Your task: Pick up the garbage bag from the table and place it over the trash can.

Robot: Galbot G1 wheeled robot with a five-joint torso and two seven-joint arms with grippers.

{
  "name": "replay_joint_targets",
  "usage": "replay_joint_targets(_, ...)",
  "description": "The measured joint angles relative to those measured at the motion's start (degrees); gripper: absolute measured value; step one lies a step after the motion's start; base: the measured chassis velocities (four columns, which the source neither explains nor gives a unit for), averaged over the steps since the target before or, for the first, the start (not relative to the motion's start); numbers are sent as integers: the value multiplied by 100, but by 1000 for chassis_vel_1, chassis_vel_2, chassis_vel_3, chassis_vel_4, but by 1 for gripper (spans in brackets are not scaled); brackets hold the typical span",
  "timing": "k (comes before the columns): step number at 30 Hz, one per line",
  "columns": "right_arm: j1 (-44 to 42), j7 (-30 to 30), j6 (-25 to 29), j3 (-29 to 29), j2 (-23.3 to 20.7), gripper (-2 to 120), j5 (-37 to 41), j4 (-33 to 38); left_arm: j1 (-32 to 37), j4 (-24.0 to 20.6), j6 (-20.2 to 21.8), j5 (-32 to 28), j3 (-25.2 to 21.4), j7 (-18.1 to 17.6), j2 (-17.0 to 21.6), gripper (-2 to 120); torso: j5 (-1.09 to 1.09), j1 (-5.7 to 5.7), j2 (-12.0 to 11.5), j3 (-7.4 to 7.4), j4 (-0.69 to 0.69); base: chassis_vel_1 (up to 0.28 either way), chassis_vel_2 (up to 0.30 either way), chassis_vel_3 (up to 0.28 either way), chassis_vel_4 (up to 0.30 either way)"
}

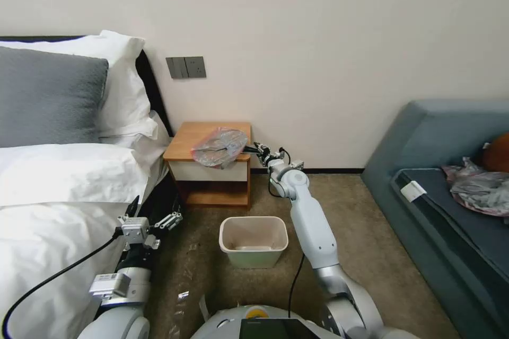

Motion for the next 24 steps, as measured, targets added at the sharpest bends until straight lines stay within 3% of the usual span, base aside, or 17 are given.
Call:
replay_joint_targets(8,-108,-98,5,-59,-35,0,-52,117,-56,0,-22,0,6,1,15,100,0,0,0,0,0,0,0,0,0)
replay_joint_targets(14,-203,-167,33,-77,-56,0,-48,271,-69,0,-50,19,9,11,31,100,0,0,0,0,0,0,0,0,0)
replay_joint_targets(24,-1141,508,267,-370,-421,0,196,2009,-123,10,-93,54,69,23,23,100,0,0,0,0,-2,0,0,0,0)
